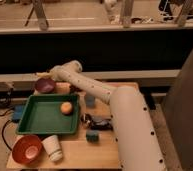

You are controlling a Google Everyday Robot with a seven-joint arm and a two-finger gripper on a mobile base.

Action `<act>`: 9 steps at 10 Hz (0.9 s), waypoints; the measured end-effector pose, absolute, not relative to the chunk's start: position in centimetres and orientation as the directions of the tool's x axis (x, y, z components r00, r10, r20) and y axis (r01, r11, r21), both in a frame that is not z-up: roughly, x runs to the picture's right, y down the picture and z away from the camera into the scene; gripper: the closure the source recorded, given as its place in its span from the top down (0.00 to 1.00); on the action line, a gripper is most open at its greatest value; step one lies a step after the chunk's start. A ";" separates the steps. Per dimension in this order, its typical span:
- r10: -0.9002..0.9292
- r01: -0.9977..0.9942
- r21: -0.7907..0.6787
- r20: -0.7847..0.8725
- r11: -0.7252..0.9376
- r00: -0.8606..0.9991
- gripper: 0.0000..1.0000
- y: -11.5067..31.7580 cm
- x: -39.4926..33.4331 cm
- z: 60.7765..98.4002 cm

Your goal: Place banana in purple bowl

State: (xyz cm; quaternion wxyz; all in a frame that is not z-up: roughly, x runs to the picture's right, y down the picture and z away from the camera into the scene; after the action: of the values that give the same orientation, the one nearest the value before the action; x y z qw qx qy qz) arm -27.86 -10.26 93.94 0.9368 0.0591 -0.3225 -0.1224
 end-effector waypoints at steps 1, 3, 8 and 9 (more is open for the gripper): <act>-0.264 0.186 0.192 0.587 0.964 0.765 0.00 -10.1 -28.0 94.0; -0.259 0.178 0.194 0.581 0.965 0.771 0.00 -9.7 -28.3 94.1; -0.263 0.183 0.195 0.580 0.964 0.771 0.23 -9.9 -28.1 93.5; -0.266 0.186 0.196 0.577 0.963 0.772 0.35 -10.3 -27.7 92.9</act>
State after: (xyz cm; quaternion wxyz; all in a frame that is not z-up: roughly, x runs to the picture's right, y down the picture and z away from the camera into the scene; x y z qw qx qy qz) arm -27.72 -10.27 92.95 0.9392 0.0642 -0.3152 -0.1203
